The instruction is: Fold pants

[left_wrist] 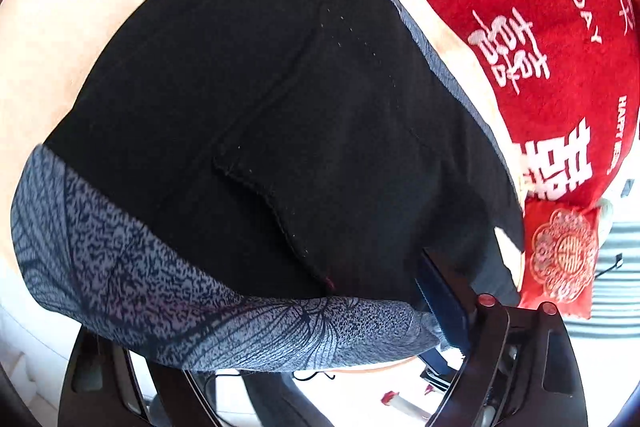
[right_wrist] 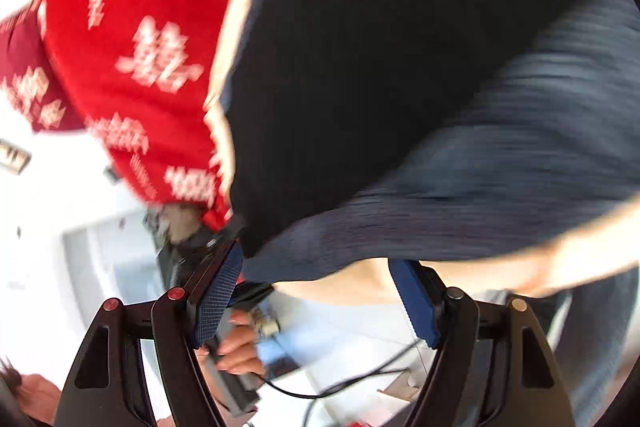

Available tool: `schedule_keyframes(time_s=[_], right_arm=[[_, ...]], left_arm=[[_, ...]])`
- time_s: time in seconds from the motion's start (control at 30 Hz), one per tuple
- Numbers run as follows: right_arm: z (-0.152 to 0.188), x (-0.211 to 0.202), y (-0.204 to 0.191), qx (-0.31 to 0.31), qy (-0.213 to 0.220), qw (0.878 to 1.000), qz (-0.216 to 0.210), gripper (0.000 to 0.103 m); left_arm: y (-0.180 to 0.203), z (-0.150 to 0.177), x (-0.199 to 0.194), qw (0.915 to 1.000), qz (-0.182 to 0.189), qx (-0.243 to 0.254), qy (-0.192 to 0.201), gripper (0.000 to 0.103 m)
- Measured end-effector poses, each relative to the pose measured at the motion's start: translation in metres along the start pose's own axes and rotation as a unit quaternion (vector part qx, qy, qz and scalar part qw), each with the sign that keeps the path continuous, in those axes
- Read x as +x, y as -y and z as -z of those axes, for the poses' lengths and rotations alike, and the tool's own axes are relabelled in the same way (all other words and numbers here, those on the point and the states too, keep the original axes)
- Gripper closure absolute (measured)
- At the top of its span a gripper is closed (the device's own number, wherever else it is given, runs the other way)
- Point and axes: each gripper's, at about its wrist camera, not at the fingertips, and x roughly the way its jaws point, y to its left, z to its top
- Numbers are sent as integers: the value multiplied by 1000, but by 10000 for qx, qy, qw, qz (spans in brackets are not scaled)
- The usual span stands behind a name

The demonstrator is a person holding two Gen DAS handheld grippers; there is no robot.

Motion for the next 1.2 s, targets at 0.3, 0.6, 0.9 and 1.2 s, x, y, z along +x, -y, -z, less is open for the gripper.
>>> schedule_keyframes(time_s=[0.3,0.6,0.9,1.2], right_arm=[[1,-60,57,1199,958,9865,-571,47],[-23,-88,-12,456,701,9958,-371,95],[-169,-70,-164,-1240,32,9921,167,95],[-324,33,-170,-1387,-582,9769,1519,91]], left_arm=[[4,2,0,9978,-433,437,-234,33],[13,-4,-21,9963,-552,624,-222,69],[85,-88,-61,9930,-504,855,639,69],[98,-205,50,9832,-1472,762,768,63]])
